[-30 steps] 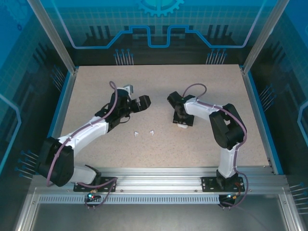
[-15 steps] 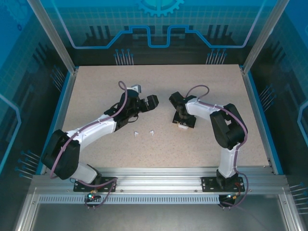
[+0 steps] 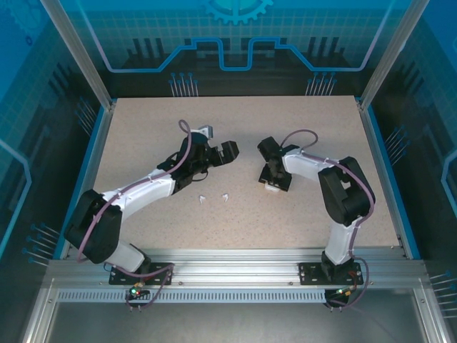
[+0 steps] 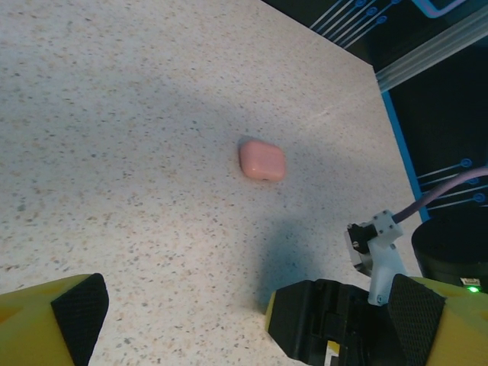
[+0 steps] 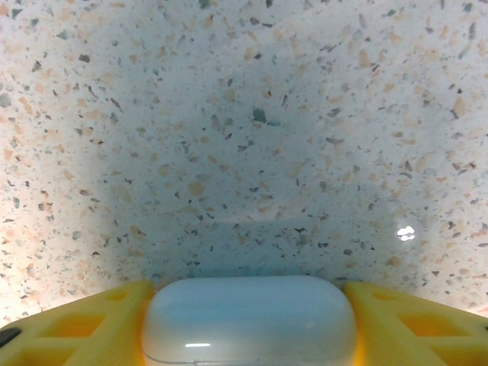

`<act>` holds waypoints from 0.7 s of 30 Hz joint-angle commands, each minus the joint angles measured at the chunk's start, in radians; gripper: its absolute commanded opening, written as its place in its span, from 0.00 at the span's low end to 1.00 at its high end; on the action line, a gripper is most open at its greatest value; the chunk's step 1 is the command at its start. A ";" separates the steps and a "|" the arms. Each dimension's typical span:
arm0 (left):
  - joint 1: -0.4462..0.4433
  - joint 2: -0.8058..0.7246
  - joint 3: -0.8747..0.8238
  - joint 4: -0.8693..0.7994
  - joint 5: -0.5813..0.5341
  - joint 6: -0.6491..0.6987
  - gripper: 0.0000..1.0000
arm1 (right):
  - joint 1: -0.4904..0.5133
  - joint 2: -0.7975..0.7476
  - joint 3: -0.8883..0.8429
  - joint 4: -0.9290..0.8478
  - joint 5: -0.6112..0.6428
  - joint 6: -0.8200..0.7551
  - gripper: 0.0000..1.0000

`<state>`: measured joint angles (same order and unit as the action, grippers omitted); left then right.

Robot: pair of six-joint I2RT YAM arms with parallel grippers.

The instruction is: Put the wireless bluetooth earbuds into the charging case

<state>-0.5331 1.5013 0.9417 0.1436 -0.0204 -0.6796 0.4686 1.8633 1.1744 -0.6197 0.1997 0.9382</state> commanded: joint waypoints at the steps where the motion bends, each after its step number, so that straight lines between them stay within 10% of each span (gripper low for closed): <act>1: -0.011 0.010 -0.014 0.065 0.053 -0.004 0.99 | -0.028 0.000 -0.038 0.002 -0.039 -0.035 0.60; 21: -0.067 0.087 -0.195 0.446 0.092 -0.039 0.99 | -0.103 -0.038 0.134 -0.060 -0.113 0.012 0.56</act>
<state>-0.5831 1.5585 0.7700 0.4500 0.0502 -0.7090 0.3847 1.8122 1.2655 -0.6453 0.1150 0.9218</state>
